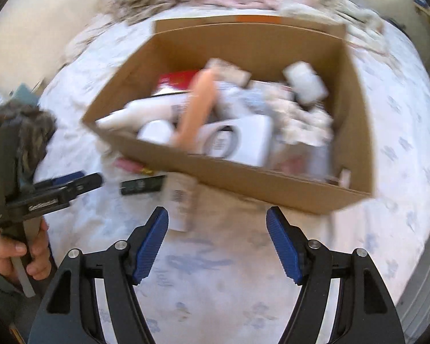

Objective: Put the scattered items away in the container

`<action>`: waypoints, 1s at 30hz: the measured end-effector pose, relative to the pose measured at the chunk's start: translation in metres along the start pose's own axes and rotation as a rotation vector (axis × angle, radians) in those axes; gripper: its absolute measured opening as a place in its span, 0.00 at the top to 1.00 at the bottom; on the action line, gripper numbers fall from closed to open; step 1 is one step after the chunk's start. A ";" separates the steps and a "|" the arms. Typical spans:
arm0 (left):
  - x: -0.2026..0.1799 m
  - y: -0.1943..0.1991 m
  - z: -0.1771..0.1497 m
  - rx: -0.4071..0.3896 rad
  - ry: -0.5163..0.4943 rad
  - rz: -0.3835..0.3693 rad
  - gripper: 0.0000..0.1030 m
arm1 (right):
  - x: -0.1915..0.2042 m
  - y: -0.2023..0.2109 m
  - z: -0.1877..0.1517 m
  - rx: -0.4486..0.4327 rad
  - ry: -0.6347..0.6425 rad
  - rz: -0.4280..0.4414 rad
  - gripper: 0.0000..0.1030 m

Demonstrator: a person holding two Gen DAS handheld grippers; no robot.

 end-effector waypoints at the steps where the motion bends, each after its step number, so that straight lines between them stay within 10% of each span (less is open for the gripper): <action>1: 0.001 0.000 0.001 0.000 0.006 -0.002 0.28 | -0.007 0.000 -0.003 0.006 -0.023 -0.006 0.27; 14: -0.007 -0.004 -0.009 0.013 -0.058 0.036 0.28 | 0.031 -0.064 -0.002 0.128 0.001 0.077 0.27; 19: -0.028 -0.007 -0.019 0.018 -0.176 0.053 0.28 | 0.035 -0.071 -0.001 0.139 0.029 0.133 0.58; 22: -0.034 -0.006 -0.017 -0.005 -0.217 0.086 0.28 | 0.036 -0.056 -0.001 0.113 0.057 0.131 0.59; 30: -0.010 -0.007 0.008 -0.085 -0.059 0.145 0.28 | 0.027 -0.009 0.003 0.013 0.034 0.187 0.60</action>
Point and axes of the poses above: each gripper's, at about its wrist camera, not at the fingertips, and y roughly against the way its jaws point, x to its left, z to its top, the point moved 4 cm from there along -y, roughly the way its jaws point, and after that the axes turned 2 degrees about y, right-handed, at the moved point
